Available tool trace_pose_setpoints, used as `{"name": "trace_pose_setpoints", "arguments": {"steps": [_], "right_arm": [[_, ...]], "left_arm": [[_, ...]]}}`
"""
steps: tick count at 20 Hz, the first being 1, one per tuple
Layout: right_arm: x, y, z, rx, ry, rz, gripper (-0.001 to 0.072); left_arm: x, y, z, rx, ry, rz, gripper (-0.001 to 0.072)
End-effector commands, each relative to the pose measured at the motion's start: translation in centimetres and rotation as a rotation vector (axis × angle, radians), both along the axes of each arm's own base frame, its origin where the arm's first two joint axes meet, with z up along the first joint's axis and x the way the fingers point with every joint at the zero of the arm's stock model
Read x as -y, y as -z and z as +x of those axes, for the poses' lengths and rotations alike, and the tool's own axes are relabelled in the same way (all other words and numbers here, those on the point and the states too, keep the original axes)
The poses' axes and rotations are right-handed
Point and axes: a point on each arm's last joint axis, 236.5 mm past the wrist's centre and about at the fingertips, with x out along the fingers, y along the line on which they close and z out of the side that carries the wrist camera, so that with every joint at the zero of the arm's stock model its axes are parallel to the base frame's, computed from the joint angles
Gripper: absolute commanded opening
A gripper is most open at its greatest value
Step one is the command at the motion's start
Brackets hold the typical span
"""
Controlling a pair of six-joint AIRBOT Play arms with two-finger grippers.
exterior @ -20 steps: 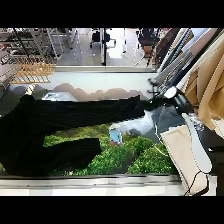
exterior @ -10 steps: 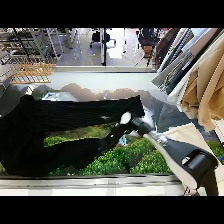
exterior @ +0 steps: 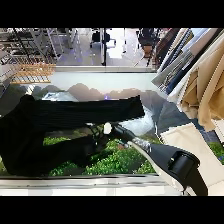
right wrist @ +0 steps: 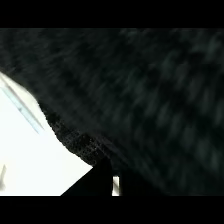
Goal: Fold the clothes and pants, and hang the long-sleeved shirts on hangers.
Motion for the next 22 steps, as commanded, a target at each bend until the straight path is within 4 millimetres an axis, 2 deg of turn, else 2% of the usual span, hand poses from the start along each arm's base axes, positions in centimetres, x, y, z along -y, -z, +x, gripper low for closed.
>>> {"name": "trace_pose_setpoints", "arguments": {"steps": [1,2,3,4,5,6,7,8,9,10,11,12,14,16,18,22], "right_arm": [[13.6,-3.9,7.3,0.271,-0.077,-0.490,0.0035],[21.0,-8.6,12.1,0.440,0.014,-0.723,0.0035],[27.3,-14.9,16.1,0.619,0.173,-0.880,0.0035],[31.3,-21.2,18.5,0.767,0.339,-0.893,0.0035],[32.7,-25.4,19.4,0.847,0.435,-0.789,0.0035],[32.9,-27.4,19.1,0.860,0.463,-0.687,0.0036],[32.8,-27.6,18.0,0.827,0.435,-0.609,0.0036],[32.5,-26.5,16.8,0.768,0.367,-0.574,0.0036],[32.5,-24.6,15.9,0.711,0.287,-0.568,0.0057],[33.0,-22.6,15.8,0.669,0.280,-0.571,0.0299],[33.6,-20.5,16.0,0.636,0.284,-0.575,0.0713],[34.1,-18.9,16.3,0.619,0.293,-0.578,0.0630],[35.6,-15.8,16.8,0.583,0.355,-0.588,0.0631],[36.7,-12.7,16.2,0.493,0.449,-0.567,0.0628],[36.3,-9.5,14.4,0.345,0.525,-0.466,0.0576],[34.0,-5.4,12.3,0.124,0.698,-0.232,0.0565]], "left_arm": [[0.8,-0.8,0.6,0.033,-0.004,-0.040,0.0579],[0.8,-1.0,0.7,0.041,-0.007,-0.045,0.0580],[1.0,-1.3,0.9,0.052,-0.009,-0.057,0.0580],[1.4,-1.6,1.0,0.063,-0.007,-0.076,0.0581],[1.9,-1.9,1.2,0.073,0.003,-0.097,0.0582],[2.5,-2.2,1.4,0.085,0.017,-0.117,0.0586],[3.2,-2.5,1.5,0.093,0.034,-0.139,0.0637],[3.8,-2.6,1.4,0.087,0.048,-0.160,0.0662],[4.2,-2.7,1.1,0.080,0.058,-0.173,0.0662],[4.5,-2.7,0.9,0.072,0.067,-0.187,0.0663],[4.8,-2.8,0.7,0.065,0.077,-0.199,0.0662],[5.1,-2.8,0.5,0.061,0.089,-0.206,0.0663],[5.4,-2.9,0.2,0.054,0.098,-0.220,0.0660],[5.5,-2.9,0.2,0.051,0.100,-0.224,0.0657],[5.3,-2.9,0.3,0.055,0.095,-0.217,0.0642],[4.2,-2.7,1.2,0.076,0.039,-0.184,0.0640]]}}
